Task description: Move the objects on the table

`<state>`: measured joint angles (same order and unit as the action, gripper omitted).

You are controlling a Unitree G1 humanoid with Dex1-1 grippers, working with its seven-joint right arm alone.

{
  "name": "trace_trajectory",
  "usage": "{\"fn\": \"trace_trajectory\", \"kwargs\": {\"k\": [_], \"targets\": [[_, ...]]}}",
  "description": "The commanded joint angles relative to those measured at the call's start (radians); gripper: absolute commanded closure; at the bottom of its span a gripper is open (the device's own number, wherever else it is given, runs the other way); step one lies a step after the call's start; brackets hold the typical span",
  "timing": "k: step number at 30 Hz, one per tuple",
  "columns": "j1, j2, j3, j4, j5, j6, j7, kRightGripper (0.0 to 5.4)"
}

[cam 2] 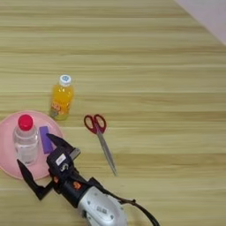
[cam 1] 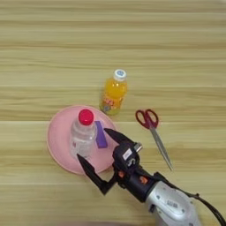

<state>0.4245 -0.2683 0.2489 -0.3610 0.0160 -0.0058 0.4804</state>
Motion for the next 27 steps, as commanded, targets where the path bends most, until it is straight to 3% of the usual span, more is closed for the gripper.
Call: {"fn": "trace_trajectory", "kwargs": {"k": [1,27], "targets": [[-0.044,0.004,-0.001,-0.026,-0.002,-0.002,-0.020,0.03],[-0.173,0.026,0.054,0.045,-0.018,0.054,-0.010,0.03]]}}
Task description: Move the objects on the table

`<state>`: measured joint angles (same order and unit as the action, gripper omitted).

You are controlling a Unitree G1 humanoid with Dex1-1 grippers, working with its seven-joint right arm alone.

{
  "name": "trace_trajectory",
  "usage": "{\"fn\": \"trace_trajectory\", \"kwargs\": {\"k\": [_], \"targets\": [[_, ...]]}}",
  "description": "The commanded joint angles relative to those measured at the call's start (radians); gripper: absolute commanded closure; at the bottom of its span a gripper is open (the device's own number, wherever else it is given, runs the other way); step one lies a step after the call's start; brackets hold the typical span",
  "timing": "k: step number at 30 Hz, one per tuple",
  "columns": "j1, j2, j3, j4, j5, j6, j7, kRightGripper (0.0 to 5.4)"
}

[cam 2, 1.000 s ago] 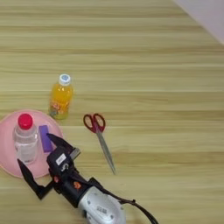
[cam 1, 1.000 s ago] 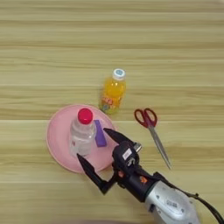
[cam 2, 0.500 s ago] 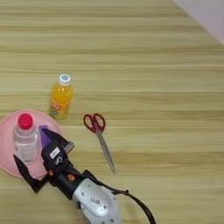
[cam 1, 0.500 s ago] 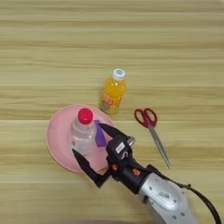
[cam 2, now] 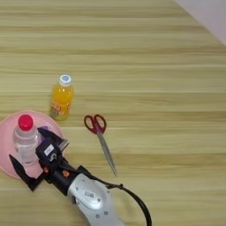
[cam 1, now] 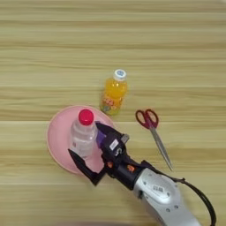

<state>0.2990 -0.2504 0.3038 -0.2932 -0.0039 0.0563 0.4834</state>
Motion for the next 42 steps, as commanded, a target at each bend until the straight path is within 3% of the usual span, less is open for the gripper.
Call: {"fn": "trace_trajectory", "kwargs": {"k": [1,20,33,42], "targets": [[-0.052,0.010,0.000,-0.019,0.002,-0.007,-0.013,0.03],[-0.168,0.039,-0.001,0.094,-0.008,0.017,-0.020,0.03],[-0.188,0.049,-0.004,0.129,-0.009,0.014,-0.033,0.03],[-0.199,0.068,-0.011,0.126,-0.009,0.011,-0.043,1.19]]}}
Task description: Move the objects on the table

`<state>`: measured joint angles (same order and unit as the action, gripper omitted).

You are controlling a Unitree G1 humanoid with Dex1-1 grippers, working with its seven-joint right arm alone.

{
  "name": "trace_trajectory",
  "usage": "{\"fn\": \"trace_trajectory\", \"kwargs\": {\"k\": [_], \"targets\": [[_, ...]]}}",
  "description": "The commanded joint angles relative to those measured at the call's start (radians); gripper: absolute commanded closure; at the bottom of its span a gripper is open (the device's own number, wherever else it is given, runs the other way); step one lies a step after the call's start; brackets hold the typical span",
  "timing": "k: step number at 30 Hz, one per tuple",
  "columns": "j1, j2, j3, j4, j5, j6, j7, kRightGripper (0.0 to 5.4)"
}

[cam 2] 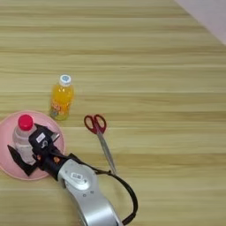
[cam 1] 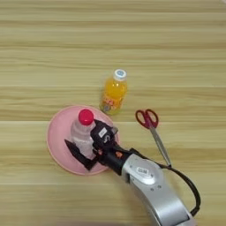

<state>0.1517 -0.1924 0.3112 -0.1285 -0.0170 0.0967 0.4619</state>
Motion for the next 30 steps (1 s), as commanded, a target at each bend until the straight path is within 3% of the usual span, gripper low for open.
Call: {"fn": "trace_trajectory", "kwargs": {"k": [1,5,8,30], "targets": [[-0.052,0.011,-0.018,-0.036,0.003,-0.033,-0.022,1.28],[-0.054,0.011,-0.019,-0.030,0.000,-0.045,-0.020,1.92],[-0.053,0.011,-0.020,-0.030,-0.001,-0.051,-0.021,2.10],[-0.059,0.021,-0.061,-0.071,-0.003,-0.117,-0.057,2.23]]}}
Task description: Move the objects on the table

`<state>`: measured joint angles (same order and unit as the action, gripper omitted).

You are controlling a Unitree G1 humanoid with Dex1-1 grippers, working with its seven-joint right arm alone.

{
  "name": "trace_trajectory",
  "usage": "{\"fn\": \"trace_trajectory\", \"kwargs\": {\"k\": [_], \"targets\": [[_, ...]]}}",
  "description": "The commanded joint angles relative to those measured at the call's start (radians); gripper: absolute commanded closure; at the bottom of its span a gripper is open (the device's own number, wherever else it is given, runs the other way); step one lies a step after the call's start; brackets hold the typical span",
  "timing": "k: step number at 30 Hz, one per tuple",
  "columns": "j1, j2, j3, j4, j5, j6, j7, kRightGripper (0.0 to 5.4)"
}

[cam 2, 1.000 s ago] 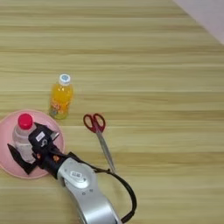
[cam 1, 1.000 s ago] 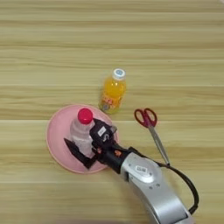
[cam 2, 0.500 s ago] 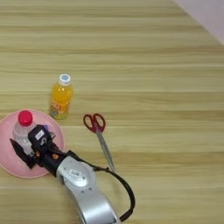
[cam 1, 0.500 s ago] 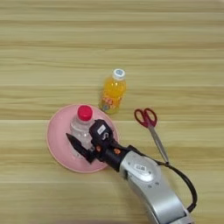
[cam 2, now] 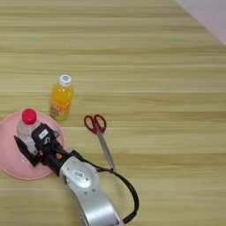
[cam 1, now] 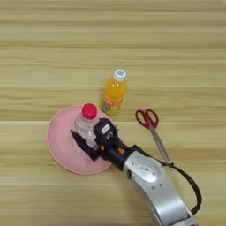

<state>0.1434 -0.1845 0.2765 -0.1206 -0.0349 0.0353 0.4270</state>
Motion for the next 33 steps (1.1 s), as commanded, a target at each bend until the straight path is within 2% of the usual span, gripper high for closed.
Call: {"fn": "trace_trajectory", "kwargs": {"k": [1,12,20,27,33], "targets": [[-0.051,0.013,-0.029,-0.082,0.017,-0.057,-0.024,2.23],[-0.084,0.024,-0.111,-0.094,0.035,-0.061,-0.070,2.23],[-0.104,0.020,-0.179,-0.144,0.007,-0.060,-0.138,2.23],[-0.146,0.011,-0.259,-0.116,0.000,-0.021,-0.203,2.23],[-0.160,0.004,-0.291,-0.106,0.004,0.001,-0.218,2.23]]}}
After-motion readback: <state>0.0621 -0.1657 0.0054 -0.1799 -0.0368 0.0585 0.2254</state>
